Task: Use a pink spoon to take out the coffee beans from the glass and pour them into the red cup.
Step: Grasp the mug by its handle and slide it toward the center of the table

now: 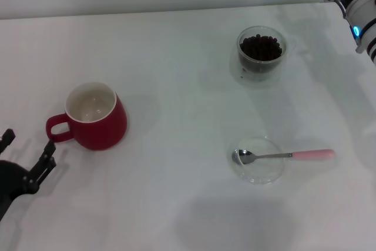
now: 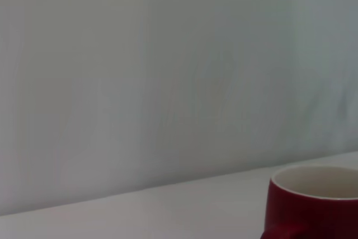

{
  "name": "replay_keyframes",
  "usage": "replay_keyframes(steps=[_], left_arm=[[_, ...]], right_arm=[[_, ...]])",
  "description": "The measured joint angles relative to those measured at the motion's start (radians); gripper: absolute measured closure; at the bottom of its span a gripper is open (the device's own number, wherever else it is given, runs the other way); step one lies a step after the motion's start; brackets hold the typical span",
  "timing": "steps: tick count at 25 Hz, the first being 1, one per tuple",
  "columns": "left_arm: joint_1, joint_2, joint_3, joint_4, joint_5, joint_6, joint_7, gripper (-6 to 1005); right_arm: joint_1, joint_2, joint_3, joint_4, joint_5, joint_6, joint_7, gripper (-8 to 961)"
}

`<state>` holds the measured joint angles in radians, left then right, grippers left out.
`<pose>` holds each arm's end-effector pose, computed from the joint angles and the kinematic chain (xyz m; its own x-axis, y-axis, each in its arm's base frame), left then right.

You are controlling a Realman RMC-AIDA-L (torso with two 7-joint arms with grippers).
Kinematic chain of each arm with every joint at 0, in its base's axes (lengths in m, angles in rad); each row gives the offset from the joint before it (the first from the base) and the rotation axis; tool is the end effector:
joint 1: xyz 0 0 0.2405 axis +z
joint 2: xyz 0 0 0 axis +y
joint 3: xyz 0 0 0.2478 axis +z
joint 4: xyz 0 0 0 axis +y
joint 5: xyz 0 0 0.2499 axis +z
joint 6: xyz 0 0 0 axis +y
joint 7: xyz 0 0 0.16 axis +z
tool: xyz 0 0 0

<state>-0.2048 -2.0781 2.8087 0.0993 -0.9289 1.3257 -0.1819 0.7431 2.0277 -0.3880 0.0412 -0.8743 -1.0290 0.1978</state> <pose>-0.3830 0.2400 -0.0795 0.7735 0.0962 0.6265 0.6072 -0.3960 -0.6889 0.3102 0.4553 0.0090 0.7151 0.0663 -0.6959 -0.6898 -0.0945 -0.7178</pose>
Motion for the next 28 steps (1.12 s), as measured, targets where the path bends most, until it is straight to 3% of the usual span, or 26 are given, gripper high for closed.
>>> replay_keyframes(steps=[6, 28], left_arm=[[-0.050, 0.001, 0.008, -0.024, 0.022, -0.060, -0.001, 174], [-0.139, -0.001, -0.003, -0.041, -0.001, -0.155, 0.007, 203]], right_arm=[[-0.015, -0.001, 0.000, -0.001, 0.000, -0.006, 0.000, 85], [-0.017, -0.003, 0.000, -0.014, 0.012, -0.009, -0.002, 84]])
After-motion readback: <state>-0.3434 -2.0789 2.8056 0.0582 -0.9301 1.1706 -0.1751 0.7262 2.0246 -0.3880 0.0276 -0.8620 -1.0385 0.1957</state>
